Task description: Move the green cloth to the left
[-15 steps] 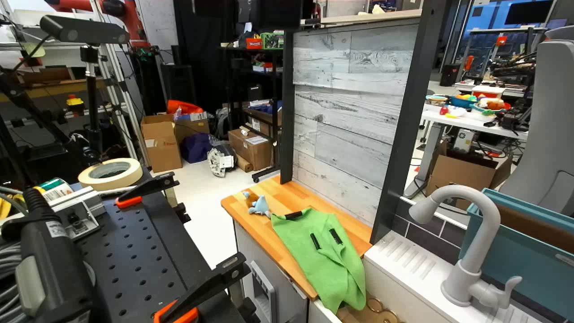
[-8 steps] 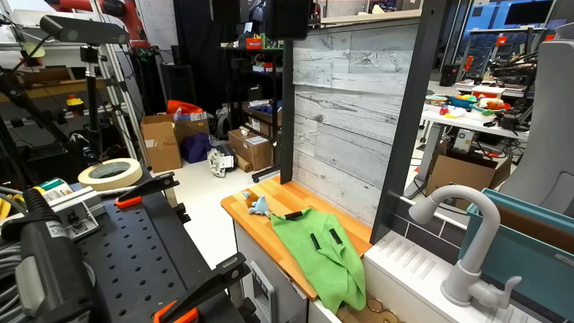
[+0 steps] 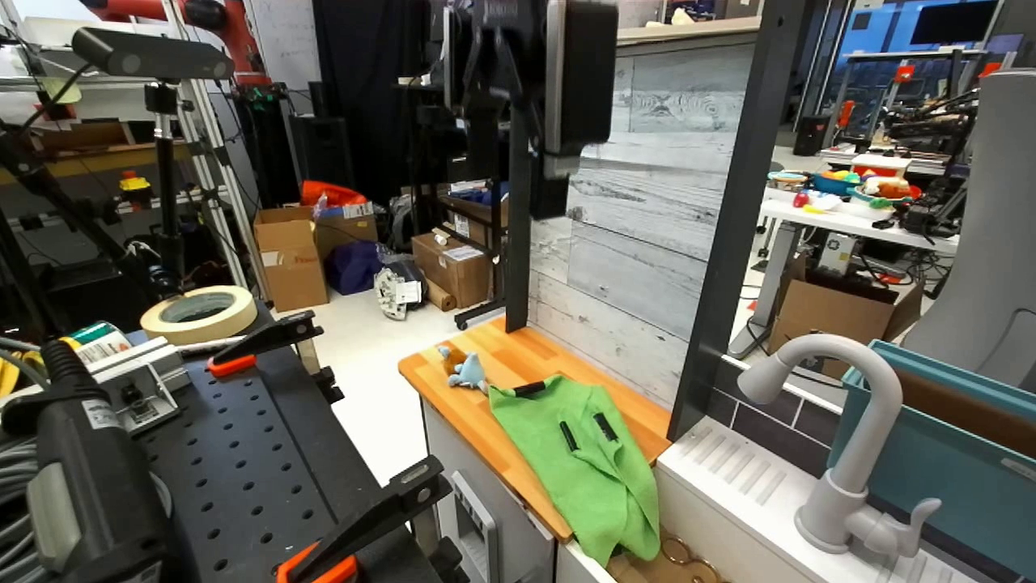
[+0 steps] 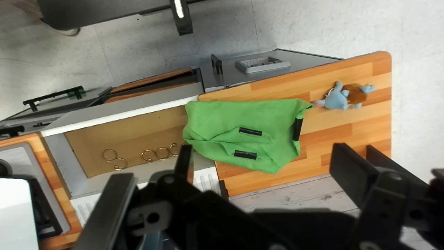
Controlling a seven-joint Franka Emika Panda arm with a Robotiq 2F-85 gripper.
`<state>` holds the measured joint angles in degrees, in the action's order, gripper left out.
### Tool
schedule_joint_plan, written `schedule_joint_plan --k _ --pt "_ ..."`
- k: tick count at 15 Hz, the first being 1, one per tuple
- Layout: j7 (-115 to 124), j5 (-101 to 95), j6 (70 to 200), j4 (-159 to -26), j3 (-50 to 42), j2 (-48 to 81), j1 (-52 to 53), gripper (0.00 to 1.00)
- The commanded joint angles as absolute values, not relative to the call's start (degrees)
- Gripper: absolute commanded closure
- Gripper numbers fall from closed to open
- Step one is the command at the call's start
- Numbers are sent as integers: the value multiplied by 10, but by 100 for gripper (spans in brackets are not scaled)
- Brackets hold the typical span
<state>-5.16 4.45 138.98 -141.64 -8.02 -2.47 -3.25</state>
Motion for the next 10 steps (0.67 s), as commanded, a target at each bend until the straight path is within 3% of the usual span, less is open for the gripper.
schedule_joint_plan --k 1,10 --pt "23 43 1464 -1355 -43 108 -16 0" --pt "159 -11 1579 -1228 -79 391 31 0"
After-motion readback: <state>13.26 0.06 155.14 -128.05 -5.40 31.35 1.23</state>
